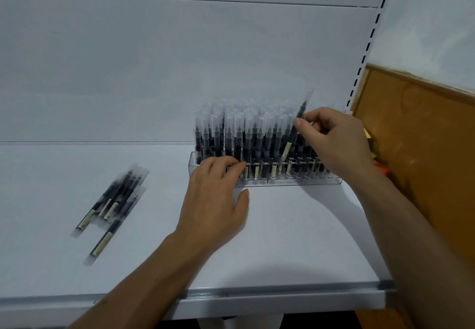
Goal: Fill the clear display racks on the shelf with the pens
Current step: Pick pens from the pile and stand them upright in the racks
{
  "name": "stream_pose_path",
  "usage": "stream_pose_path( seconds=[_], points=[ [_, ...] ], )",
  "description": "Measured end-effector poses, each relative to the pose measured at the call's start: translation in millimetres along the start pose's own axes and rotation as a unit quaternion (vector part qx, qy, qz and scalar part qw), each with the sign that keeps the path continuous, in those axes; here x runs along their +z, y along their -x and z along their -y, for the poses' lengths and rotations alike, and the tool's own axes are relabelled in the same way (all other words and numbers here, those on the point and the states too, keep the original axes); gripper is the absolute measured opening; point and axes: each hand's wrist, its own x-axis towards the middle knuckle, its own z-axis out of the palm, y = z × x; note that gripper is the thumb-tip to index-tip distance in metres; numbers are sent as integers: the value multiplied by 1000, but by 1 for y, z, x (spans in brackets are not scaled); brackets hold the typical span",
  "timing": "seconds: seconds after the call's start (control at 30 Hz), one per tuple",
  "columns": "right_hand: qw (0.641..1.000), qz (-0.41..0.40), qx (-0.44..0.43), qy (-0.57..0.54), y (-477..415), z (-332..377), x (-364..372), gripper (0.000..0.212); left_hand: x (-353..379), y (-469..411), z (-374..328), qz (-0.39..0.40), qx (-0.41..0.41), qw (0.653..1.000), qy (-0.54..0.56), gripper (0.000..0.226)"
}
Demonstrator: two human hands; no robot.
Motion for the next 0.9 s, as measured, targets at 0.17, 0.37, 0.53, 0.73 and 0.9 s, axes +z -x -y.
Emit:
stream_pose_path(
  seconds=[0.17,0.37,0.53,0.73,0.9],
  points=[
    [995,79,7,68,2,-2,3,12,1,0,0,-1,0,1000,-2,47],
    [992,89,23,84,7,-5,12,15,1,0,1,-8,4,1000,1,46],
    [984,118,58,117,11,-10,13,21,2,1,2,-3,1,1000,3,47],
    [985,112,58,121,15,-7,15,22,1,0,2,-4,7,1000,7,47],
    [977,126,54,161,17,-1,8,20,-3,1,2,-4,-1,999,54,49]
  ],
)
